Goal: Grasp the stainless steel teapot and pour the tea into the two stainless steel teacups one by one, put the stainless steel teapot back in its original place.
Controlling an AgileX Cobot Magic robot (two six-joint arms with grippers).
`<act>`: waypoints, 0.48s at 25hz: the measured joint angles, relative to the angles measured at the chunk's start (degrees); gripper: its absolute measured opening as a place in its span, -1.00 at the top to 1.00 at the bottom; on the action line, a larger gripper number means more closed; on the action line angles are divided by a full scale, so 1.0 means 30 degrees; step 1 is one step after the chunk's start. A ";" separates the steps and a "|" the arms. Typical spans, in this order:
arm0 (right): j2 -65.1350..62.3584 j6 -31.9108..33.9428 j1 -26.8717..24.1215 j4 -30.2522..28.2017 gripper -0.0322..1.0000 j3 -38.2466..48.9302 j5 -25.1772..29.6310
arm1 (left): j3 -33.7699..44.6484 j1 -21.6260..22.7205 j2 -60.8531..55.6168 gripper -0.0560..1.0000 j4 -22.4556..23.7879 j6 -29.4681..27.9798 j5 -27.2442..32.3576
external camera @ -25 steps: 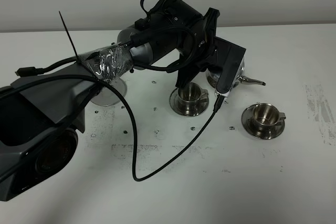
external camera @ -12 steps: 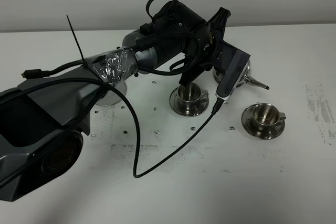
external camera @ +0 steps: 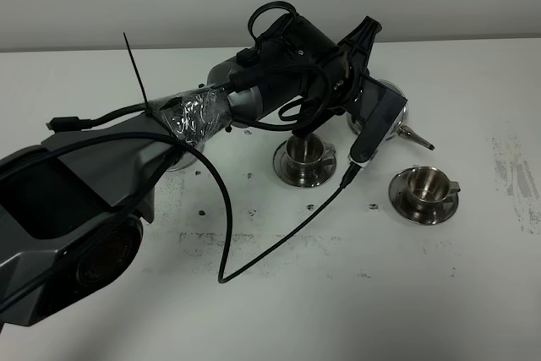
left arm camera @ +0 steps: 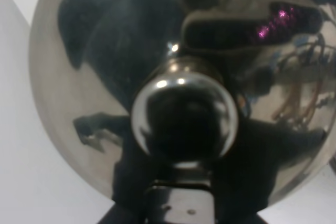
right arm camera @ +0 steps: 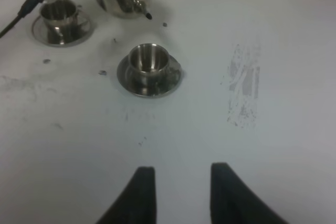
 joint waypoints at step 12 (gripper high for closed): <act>0.0000 -0.0019 0.0000 0.0004 0.47 0.0000 0.0000 | 0.0000 -0.0358 0.0060 0.56 0.0140 0.2247 -0.0832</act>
